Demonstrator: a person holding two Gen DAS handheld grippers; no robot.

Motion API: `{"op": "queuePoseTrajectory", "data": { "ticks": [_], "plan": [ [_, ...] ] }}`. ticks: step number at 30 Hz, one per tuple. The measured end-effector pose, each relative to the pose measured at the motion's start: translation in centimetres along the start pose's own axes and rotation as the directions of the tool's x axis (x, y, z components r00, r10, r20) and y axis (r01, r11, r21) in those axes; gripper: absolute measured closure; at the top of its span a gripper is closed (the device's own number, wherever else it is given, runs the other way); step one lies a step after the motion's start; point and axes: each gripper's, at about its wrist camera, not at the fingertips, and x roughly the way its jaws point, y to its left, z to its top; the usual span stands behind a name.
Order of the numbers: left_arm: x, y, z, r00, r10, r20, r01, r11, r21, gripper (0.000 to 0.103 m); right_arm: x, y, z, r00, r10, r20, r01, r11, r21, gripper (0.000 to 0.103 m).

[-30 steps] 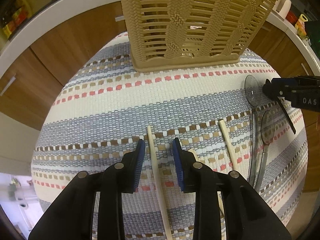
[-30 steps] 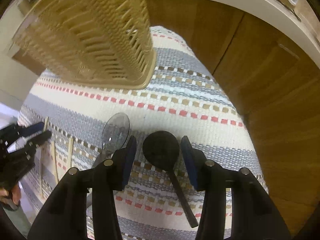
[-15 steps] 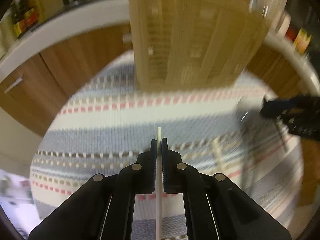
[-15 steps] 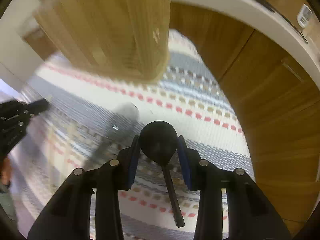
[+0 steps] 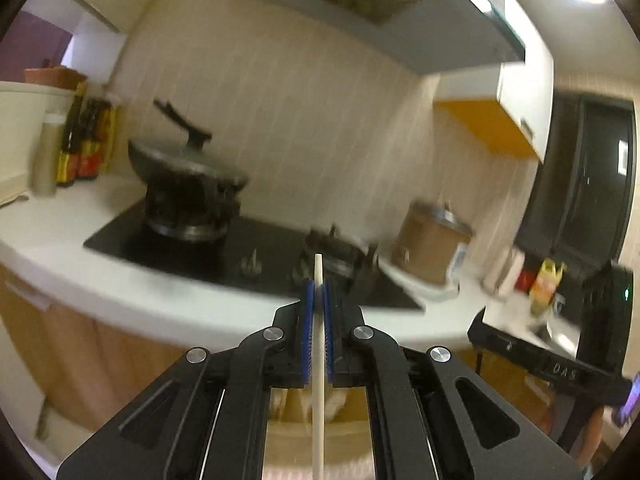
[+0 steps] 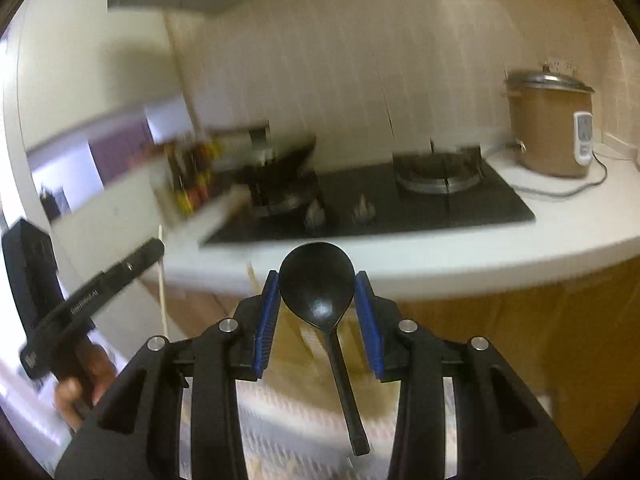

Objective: Organize utensils
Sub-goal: 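Lift the chopstick and black spoon over the caddy and lower them in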

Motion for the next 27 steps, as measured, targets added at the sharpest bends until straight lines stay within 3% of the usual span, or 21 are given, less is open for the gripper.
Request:
{"op": "queuePoseTrajectory", "data": {
  "ticks": [3,9,17,25,27],
  "plan": [
    [1.4,-0.3,1.1,0.996,0.006,0.086,-0.006,1.0,-0.004,0.101,1.4,-1.1,1.3,0.997,0.006,0.079,-0.007,1.0,0.018,0.069],
    [3.4,0.8,2.4,0.979,0.032,0.202,-0.027,0.999,-0.03,0.101,5.7,-3.3,1.4,0.992,0.024,0.128,-0.027,0.999,0.025,0.069],
    [6.1,3.2,-0.6,0.979,0.072,0.19,-0.06,0.996,-0.069,0.101,8.1,-3.8,-1.4,0.992,0.029,0.119,-0.027,0.999,-0.021,0.068],
    [6.0,3.4,-2.8,0.986,0.076,0.147,-0.075,0.997,-0.013,0.1,8.3,-4.1,-3.8,0.996,0.041,0.081,-0.039,0.999,-0.02,0.066],
    [5.4,3.5,-2.9,0.99,0.068,0.126,-0.067,0.998,-0.013,0.095,7.9,-4.0,-4.0,0.996,0.042,0.074,-0.041,0.999,-0.019,0.065]
  ]
}}
